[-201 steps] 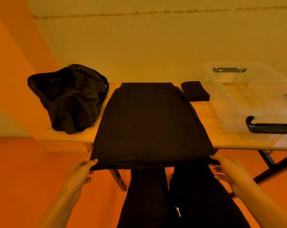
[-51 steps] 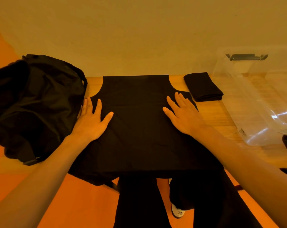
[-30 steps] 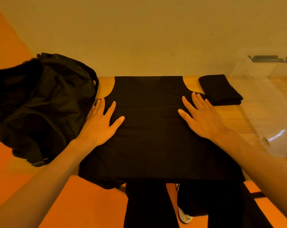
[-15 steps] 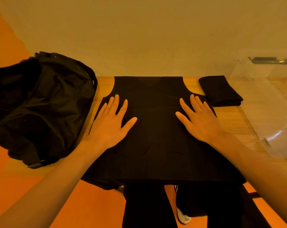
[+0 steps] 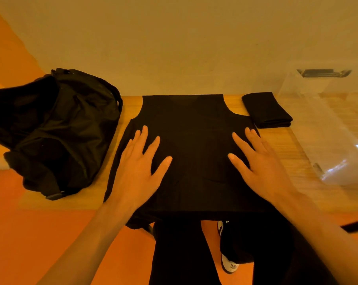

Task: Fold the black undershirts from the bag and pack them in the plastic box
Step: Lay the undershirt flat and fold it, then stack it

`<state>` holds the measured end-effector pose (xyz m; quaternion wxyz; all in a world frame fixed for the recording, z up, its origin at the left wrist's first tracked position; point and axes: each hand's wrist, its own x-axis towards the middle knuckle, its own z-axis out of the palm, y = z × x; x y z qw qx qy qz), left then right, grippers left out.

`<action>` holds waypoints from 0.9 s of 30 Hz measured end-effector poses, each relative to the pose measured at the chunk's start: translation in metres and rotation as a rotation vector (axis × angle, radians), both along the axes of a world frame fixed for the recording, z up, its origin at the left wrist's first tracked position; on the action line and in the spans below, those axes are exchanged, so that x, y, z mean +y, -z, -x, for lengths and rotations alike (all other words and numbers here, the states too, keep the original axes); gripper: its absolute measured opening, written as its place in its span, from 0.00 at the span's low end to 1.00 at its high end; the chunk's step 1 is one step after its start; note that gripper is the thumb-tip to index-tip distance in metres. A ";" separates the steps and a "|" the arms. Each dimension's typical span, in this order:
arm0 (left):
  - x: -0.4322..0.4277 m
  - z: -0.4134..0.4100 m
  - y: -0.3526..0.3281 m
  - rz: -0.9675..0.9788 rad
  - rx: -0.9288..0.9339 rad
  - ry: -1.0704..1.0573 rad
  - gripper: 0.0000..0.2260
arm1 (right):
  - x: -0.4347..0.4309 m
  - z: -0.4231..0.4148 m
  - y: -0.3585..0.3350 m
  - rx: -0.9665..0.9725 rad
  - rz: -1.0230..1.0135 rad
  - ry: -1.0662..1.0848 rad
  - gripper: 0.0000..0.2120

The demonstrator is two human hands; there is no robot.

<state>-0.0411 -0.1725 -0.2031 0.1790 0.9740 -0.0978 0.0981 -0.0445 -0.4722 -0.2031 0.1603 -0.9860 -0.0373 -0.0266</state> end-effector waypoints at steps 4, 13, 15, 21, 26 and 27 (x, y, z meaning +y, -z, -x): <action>0.015 0.096 0.026 0.411 -0.249 -0.253 0.16 | -0.011 0.099 0.009 -0.293 -0.464 0.331 0.11; 0.036 0.132 0.103 0.975 0.150 -0.652 0.22 | -0.033 0.162 0.060 0.191 -0.927 0.724 0.24; 0.038 0.126 0.102 1.123 0.267 -0.567 0.23 | -0.040 0.156 0.068 0.266 -0.973 0.701 0.30; 0.037 0.133 0.101 1.196 0.322 -0.635 0.19 | -0.046 0.151 0.079 0.256 -0.934 0.614 0.03; 0.027 0.133 0.099 1.066 0.417 -0.564 0.16 | -0.041 0.159 0.069 0.324 -0.885 0.544 0.08; 0.027 0.131 0.099 1.044 0.418 -0.554 0.15 | -0.041 0.158 0.068 0.324 -0.864 0.554 0.09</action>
